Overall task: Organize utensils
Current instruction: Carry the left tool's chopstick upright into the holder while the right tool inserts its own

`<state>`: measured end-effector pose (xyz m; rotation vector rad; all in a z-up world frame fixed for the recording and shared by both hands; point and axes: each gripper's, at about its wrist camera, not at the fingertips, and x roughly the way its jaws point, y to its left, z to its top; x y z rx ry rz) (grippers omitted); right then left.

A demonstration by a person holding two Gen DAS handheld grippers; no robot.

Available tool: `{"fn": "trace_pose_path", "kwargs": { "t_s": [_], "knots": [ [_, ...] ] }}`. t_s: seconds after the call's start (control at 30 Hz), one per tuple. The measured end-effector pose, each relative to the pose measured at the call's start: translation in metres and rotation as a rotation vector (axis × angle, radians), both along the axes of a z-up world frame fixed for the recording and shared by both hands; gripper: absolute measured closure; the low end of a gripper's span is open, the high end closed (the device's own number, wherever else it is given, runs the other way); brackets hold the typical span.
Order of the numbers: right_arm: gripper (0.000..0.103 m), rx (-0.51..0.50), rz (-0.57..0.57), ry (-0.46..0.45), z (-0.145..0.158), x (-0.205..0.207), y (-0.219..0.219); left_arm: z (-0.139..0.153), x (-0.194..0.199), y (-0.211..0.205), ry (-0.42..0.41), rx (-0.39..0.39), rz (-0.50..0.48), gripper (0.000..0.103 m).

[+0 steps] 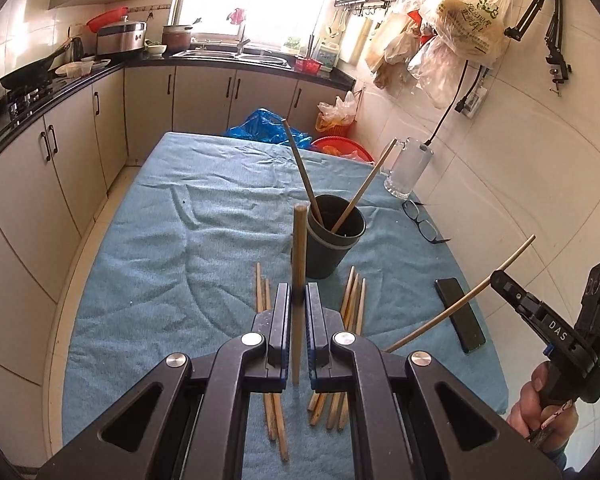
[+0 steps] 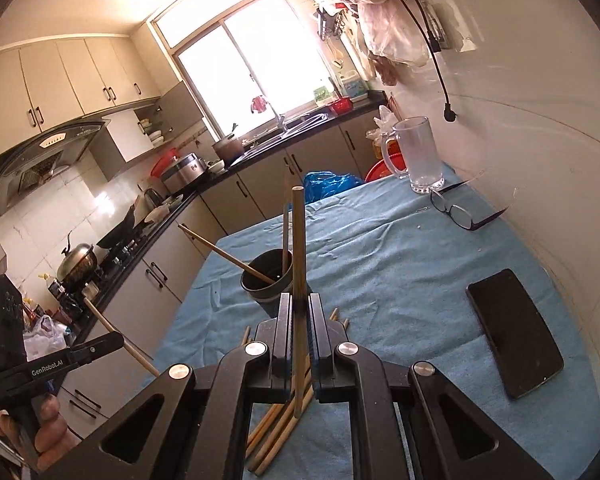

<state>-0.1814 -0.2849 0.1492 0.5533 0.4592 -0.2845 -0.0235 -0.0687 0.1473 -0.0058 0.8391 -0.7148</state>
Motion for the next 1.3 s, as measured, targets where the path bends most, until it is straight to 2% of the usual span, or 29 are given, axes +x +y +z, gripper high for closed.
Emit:
{"fn": "trace_pose_path", "kwargs": {
  "t_s": [1.3],
  "knots": [
    [0.096,0.001,0.052,-0.044,0.024,0.022,-0.006,0.045,0.011,-0.032,-0.067,-0.012,-0.048,0.097]
  ]
}}
